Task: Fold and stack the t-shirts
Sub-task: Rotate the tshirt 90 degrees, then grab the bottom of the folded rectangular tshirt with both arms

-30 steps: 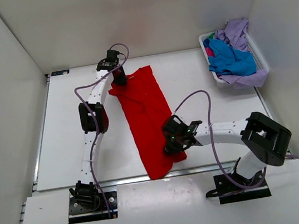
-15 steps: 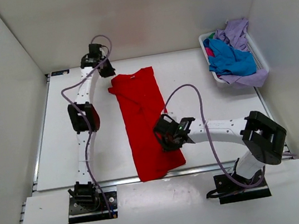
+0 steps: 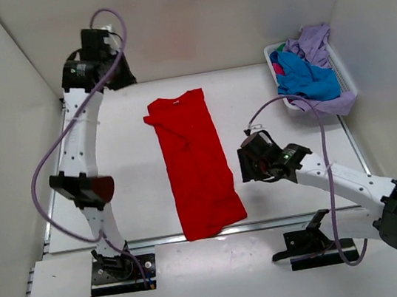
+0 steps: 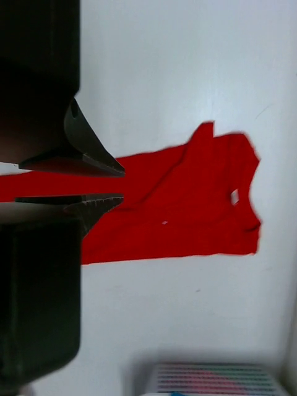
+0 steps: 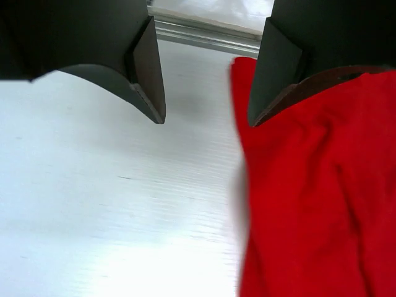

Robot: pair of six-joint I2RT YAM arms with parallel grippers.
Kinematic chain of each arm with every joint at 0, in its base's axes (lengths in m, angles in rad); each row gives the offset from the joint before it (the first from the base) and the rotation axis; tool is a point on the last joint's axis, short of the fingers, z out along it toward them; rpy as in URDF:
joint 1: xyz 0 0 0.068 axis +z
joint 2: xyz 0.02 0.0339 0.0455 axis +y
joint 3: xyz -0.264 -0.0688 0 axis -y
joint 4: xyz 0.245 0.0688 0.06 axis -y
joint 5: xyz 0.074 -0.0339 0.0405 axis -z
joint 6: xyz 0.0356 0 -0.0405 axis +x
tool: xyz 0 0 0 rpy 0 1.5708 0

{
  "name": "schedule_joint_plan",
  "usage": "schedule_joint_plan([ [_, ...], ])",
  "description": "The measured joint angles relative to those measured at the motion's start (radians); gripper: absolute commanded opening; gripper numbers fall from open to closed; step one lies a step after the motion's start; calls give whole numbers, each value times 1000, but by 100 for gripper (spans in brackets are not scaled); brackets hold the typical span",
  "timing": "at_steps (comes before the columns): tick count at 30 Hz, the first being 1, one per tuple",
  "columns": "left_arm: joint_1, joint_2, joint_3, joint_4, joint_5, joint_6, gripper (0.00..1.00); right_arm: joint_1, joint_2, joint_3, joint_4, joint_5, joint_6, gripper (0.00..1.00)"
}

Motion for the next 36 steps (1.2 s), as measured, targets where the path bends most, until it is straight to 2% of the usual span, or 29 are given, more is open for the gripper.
schedule_joint_plan([
  [3,-125,-161,-218,-10,-56,-2,30,-64,-73,-41,-5,-37,-57,54],
  [6,-211,-417,-662,74,-89,-14,33,-162,-172,-95,7,-111,-106,55],
  [8,-203,-623,-1019,168,-58,-29,36,-233,-228,-132,14,-169,-135,55],
  [10,-177,-790,-1299,226,-45,-51,37,-271,-253,-160,21,-213,-151,55],
  [12,-184,-926,-1534,268,-45,-81,42,-272,-261,-190,38,-249,-161,56],
  [15,-259,-1026,-1761,342,-17,-142,51,-236,-250,-248,76,-290,-161,59],
  [19,-338,-1050,-1887,426,7,-212,55,-173,-215,-316,138,-315,-129,62],
  [24,-419,-1048,-1939,548,34,-267,51,-95,-165,-348,198,-325,-66,52],
  [30,-590,-945,-2019,668,48,-353,45,0,-110,-363,251,-325,12,51],
  [36,-634,-885,-2051,708,49,-386,50,43,-72,-363,264,-311,55,52],
])
